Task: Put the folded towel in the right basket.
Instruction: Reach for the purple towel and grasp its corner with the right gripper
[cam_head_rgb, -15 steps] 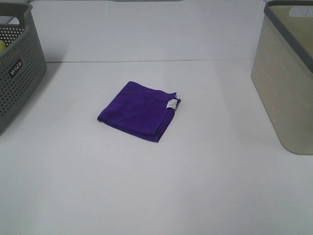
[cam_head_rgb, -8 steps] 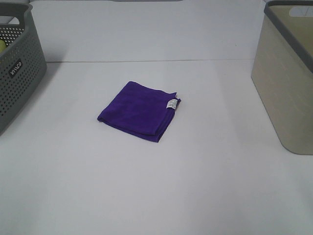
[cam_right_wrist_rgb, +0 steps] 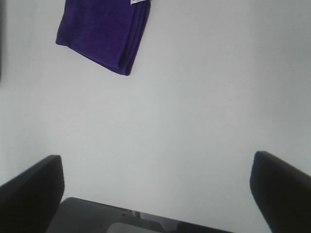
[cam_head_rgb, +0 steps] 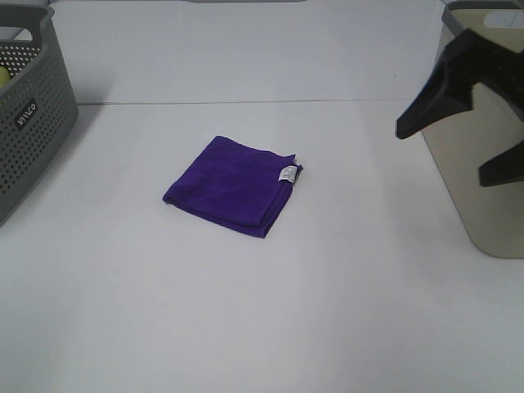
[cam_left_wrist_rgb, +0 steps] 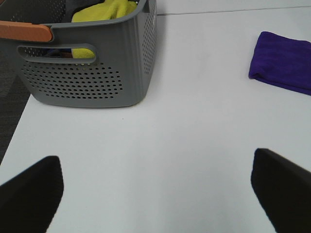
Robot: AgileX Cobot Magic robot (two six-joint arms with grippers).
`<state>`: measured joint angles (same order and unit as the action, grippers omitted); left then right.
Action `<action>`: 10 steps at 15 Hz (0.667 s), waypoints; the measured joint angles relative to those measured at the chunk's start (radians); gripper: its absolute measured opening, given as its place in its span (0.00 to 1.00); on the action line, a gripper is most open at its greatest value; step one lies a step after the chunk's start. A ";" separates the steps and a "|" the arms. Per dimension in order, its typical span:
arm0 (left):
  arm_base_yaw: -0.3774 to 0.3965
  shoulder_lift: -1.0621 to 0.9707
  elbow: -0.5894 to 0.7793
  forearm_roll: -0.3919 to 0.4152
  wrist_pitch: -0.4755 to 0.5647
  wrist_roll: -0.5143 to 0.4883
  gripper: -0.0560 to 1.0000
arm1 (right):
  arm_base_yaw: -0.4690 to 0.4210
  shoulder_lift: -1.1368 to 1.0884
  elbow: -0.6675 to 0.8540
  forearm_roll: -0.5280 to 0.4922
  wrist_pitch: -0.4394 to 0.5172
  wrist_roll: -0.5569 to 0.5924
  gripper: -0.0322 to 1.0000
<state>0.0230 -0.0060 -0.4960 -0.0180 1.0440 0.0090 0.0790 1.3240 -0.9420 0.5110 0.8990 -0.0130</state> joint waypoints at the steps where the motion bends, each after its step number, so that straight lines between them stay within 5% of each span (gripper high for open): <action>1: 0.000 0.000 0.000 0.000 0.000 0.000 0.99 | 0.047 0.052 0.000 0.032 -0.052 -0.011 0.94; 4: 0.000 0.000 0.000 0.000 0.000 0.000 0.99 | 0.189 0.250 -0.022 0.070 -0.203 0.002 0.94; 10: 0.000 0.000 0.000 0.000 0.000 0.000 0.99 | 0.225 0.576 -0.218 0.169 -0.304 -0.006 0.93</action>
<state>0.0230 -0.0060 -0.4960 -0.0180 1.0440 0.0090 0.3040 1.9000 -1.1600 0.6800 0.5950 -0.0190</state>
